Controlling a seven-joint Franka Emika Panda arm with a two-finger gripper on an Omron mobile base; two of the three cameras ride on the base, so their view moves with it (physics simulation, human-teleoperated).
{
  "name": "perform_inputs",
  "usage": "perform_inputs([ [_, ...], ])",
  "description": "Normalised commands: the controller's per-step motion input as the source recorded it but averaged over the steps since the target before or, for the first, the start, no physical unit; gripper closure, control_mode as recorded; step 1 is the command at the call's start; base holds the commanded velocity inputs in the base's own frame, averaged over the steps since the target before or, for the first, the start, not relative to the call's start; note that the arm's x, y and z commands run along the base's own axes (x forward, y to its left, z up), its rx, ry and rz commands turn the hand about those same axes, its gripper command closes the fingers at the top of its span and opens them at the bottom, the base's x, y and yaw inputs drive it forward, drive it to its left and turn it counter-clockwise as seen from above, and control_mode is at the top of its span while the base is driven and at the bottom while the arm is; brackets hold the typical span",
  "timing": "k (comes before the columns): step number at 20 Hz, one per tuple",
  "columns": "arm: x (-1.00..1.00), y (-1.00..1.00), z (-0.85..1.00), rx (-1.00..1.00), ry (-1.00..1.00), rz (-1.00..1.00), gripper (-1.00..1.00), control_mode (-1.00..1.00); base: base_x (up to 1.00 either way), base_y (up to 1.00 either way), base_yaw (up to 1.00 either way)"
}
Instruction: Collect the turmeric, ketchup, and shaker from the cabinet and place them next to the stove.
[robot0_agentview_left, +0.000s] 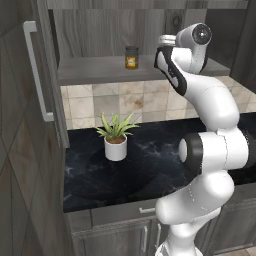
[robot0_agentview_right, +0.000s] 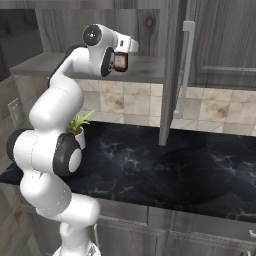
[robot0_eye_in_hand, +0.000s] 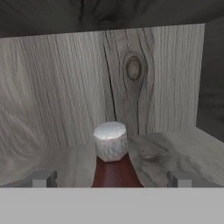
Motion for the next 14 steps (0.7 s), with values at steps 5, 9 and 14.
perform_inputs([
  [5,0.00,0.00,0.00,0.00,0.00,0.00,1.00,-1.00,0.00,0.00,0.00],
  [9,0.00,0.00,0.00,0.00,0.00,0.00,1.00,-1.00,0.00,0.00,0.00],
  [14,0.00,0.00,0.00,0.00,0.00,0.00,1.00,-1.00,0.00,0.00,0.00],
])
